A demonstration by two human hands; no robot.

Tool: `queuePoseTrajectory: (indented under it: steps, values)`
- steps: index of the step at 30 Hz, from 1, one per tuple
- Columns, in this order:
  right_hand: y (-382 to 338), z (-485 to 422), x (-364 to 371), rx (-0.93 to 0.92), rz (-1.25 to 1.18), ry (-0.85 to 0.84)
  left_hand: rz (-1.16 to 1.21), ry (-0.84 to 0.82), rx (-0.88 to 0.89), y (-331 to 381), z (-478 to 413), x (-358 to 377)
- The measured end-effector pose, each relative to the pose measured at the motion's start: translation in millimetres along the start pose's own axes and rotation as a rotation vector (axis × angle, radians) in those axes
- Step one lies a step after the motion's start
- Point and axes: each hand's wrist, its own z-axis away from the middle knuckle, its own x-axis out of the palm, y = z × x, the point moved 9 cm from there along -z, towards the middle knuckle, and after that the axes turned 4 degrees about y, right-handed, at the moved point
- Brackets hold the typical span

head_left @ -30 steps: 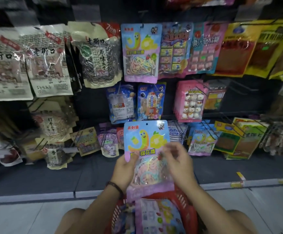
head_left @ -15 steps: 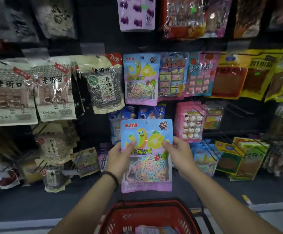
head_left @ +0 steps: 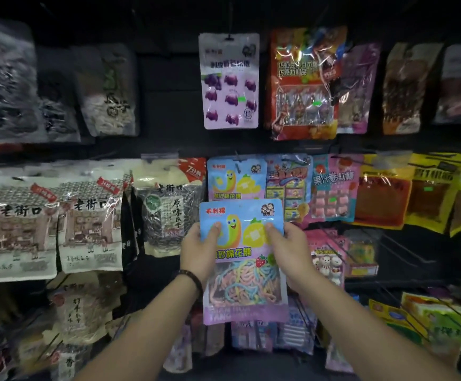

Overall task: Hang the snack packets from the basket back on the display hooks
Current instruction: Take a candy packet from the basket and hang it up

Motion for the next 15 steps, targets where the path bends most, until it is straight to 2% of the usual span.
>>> queuePoseTrajectory:
  steps: [7,15]
  values:
    - [-29.6,-63.4,13.6,-0.071,-0.017,0.054,0.019,0.036,0.076,31.6,-61.2,22.4]
    - [-31.7,-93.1,14.8,-0.116,0.029,0.132,0.038,0.076,0.092,31.3,-83.8,31.4]
